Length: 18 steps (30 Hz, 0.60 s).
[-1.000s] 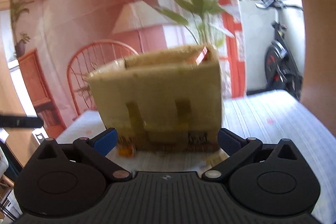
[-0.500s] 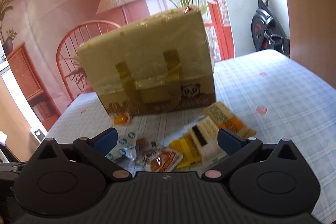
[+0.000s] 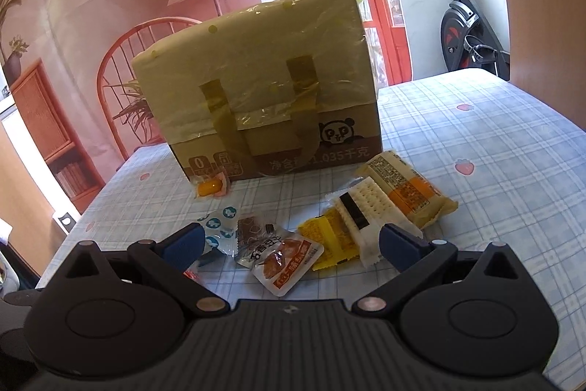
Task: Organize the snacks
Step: 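Grasp the P&P milk bread pastry with the left gripper, then grasp the orange-and-white wrapped bar with the right gripper while the left holds the bread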
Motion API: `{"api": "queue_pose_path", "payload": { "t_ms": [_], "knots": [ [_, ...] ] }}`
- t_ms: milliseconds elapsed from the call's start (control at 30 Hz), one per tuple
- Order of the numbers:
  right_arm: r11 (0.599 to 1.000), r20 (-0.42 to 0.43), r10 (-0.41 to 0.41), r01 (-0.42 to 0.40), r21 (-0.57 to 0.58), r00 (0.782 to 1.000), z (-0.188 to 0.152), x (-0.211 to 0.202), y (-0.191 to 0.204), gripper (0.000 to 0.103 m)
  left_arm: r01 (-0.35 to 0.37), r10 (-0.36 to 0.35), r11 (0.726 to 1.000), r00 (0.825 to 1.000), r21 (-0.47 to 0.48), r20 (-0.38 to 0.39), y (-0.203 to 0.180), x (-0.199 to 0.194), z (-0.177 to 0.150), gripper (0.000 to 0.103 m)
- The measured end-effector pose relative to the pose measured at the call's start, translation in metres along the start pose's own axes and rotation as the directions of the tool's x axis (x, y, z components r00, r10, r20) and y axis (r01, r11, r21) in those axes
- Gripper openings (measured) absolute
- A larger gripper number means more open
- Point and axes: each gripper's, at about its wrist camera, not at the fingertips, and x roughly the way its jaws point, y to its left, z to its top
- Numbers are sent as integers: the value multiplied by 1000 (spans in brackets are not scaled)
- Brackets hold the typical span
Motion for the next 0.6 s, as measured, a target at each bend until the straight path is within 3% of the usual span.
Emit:
{"api": "queue_pose_path", "payload": {
  "t_ms": [267, 467, 600],
  "knots": [
    [1000, -7, -4, 4, 15, 1000, -2, 1, -3, 103, -57, 57, 988, 998, 140, -1, -17, 8, -3, 100],
    [999, -26, -33, 33, 24, 999, -4, 7, -10, 103, -19, 18, 999, 1000, 26, 14, 7, 9, -3, 93],
    [999, -47, -35, 35, -2, 998, -4, 13, -14, 103, -58, 59, 998, 997, -24, 41, 19, 7, -2, 92]
  ]
}}
